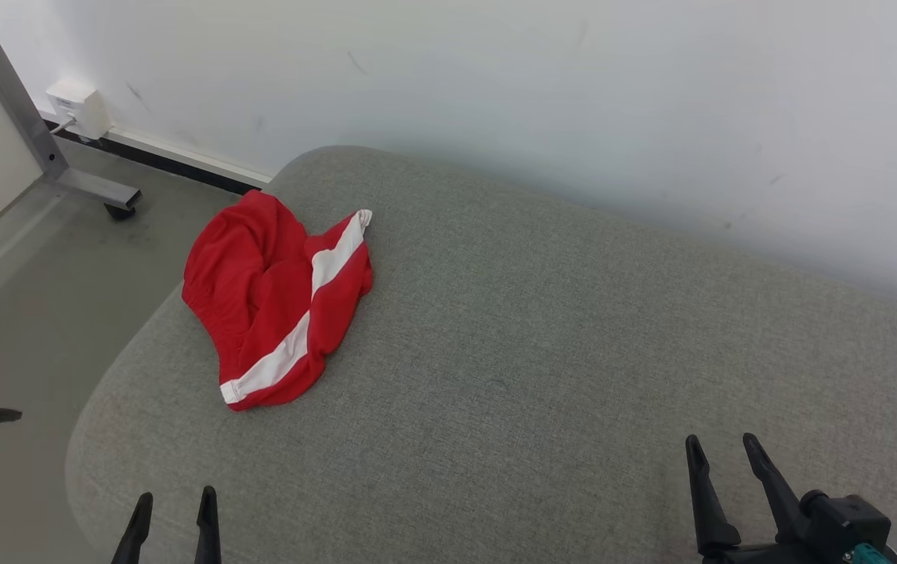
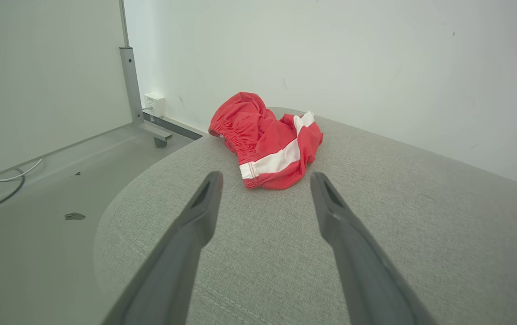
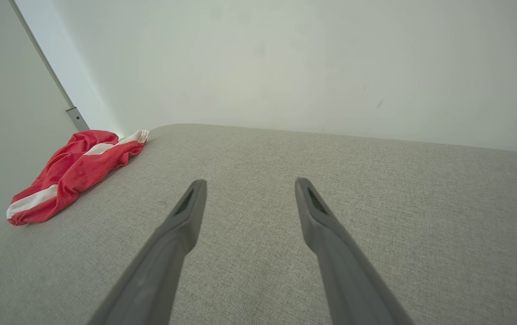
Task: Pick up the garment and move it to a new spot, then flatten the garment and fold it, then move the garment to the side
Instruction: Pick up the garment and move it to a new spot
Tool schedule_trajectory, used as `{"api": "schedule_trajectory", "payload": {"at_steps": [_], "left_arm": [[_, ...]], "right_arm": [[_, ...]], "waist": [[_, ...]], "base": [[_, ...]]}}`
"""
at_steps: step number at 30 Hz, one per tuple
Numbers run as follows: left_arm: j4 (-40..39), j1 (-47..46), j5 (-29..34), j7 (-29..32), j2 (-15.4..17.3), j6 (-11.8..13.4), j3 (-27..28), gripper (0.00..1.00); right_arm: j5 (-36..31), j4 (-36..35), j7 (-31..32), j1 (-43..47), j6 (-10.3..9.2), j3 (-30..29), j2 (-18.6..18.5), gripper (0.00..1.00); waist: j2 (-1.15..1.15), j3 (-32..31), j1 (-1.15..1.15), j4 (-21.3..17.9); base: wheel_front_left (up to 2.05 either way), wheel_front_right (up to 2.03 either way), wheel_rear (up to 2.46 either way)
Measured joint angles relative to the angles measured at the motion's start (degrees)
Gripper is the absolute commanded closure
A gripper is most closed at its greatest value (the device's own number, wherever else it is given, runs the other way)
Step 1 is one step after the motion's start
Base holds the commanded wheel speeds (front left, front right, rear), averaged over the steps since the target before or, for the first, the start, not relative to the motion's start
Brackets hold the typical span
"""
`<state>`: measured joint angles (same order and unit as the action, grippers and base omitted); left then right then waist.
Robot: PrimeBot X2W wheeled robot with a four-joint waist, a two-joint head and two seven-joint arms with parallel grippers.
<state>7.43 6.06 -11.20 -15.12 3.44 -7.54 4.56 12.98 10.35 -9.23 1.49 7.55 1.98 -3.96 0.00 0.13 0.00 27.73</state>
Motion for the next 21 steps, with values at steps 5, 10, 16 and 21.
{"api": "schedule_trajectory", "payload": {"at_steps": [5, 10, 16, 21], "left_arm": [[0.03, 0.01, -0.01, 0.00, 0.07, 0.00, 0.49, 0.00], [2.79, -0.87, -2.47, 0.00, 0.46, 0.00, 0.38, 0.00], [10.65, -9.89, -8.00, 3.09, 2.89, 0.00, 0.68, 0.00], [17.78, -22.70, -13.39, 10.88, 5.55, 0.09, 3.34, 0.00]], "right_arm": [[-0.09, 0.05, -0.20, -0.04, 0.00, 0.74, 0.00, 0.00], [-0.32, -0.03, 0.00, -0.55, 0.00, 1.85, -0.23, 0.00], [-0.54, -1.08, 1.01, -2.64, 0.00, 3.75, -1.51, 0.00], [-2.18, -3.59, 3.49, -5.64, 0.00, 6.86, -3.46, 0.00]], "waist": [[0.00, 0.02, 0.00, 0.01], [0.00, 0.38, 0.00, -0.91], [0.00, 2.05, 0.00, -2.61], [0.01, 5.32, 0.00, -4.37]], "base": [[0.00, 0.00, 0.00], [0.00, 0.00, 0.00], [0.00, 0.00, 0.00], [0.00, 0.00, 0.00]]}}
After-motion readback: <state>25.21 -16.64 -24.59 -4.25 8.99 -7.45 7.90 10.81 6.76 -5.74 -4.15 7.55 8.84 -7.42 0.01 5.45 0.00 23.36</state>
